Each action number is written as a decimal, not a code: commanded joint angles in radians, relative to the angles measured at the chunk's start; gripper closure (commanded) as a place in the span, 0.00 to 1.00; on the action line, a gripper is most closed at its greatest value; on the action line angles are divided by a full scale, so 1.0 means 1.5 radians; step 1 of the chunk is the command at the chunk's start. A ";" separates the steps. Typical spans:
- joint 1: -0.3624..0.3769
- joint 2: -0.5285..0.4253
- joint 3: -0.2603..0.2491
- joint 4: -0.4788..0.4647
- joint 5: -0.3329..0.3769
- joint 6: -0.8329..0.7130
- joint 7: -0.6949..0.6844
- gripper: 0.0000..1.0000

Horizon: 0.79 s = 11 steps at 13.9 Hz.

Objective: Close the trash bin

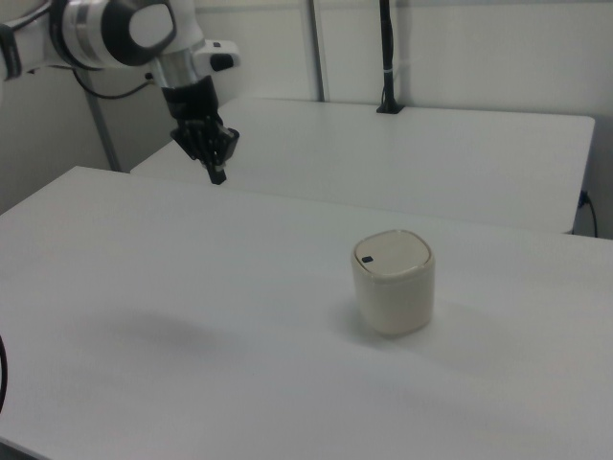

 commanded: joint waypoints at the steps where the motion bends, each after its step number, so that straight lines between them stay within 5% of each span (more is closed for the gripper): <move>1: 0.022 -0.047 -0.008 -0.025 -0.006 -0.060 -0.055 0.83; 3: 0.017 -0.055 -0.008 -0.028 -0.006 -0.064 -0.082 0.55; 4: 0.013 -0.053 -0.009 -0.028 -0.006 -0.060 -0.082 0.22; 5: 0.013 -0.054 -0.010 -0.028 -0.008 -0.061 -0.082 0.02; 11: 0.012 -0.054 -0.016 -0.028 -0.008 -0.058 -0.076 0.00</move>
